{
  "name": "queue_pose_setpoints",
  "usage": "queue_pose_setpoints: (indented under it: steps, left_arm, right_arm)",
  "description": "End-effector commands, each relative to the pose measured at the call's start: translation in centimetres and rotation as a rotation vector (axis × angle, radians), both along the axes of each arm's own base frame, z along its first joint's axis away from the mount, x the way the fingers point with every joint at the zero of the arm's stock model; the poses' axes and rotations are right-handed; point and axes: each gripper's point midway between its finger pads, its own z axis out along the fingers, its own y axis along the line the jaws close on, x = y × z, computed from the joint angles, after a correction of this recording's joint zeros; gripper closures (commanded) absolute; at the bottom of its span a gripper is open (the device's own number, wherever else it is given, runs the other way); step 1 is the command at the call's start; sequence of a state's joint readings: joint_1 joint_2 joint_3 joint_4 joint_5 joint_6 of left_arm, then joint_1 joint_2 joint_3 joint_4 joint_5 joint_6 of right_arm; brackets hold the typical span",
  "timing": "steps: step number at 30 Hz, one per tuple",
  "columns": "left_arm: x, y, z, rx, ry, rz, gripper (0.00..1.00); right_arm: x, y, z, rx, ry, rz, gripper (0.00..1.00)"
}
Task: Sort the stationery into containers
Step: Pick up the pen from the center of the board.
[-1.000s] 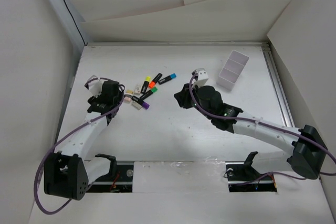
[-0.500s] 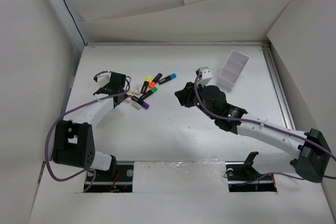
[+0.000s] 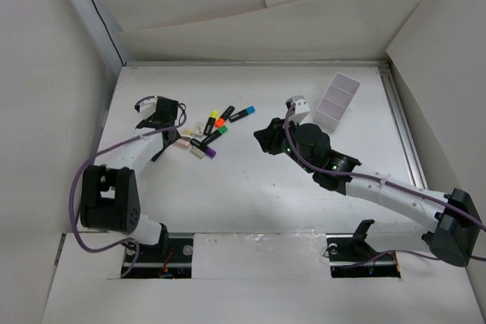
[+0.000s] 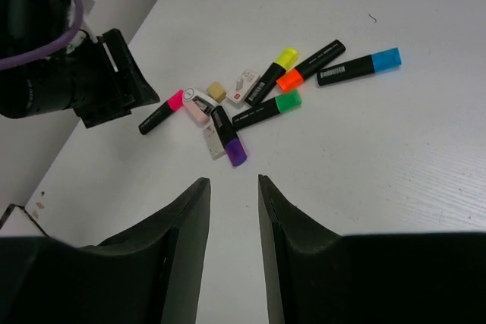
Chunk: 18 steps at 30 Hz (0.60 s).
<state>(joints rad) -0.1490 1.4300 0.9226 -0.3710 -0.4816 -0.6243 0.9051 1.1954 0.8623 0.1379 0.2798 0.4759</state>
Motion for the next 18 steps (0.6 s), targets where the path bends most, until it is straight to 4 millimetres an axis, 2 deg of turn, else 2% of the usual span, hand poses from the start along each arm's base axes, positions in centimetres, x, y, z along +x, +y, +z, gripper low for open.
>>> queue_pose_setpoints:
  steps: [1,9,18]
  left_arm:
    - [-0.8,0.5,-0.5,0.059,0.122,-0.059,0.48]
    - [-0.7,0.0,-2.9,0.102,0.303,-0.238,0.45]
    - [1.4,-0.5,-2.3,0.136,0.279,-0.378,0.44]
  right_arm:
    - [-0.4,-0.2,3.5,0.083,-0.056,-0.004,0.62]
    - [-0.6,-0.5,3.8,0.091,-0.062,-0.004,0.62]
    - [-0.8,-0.6,3.7,0.099,-0.057,-0.005,0.62]
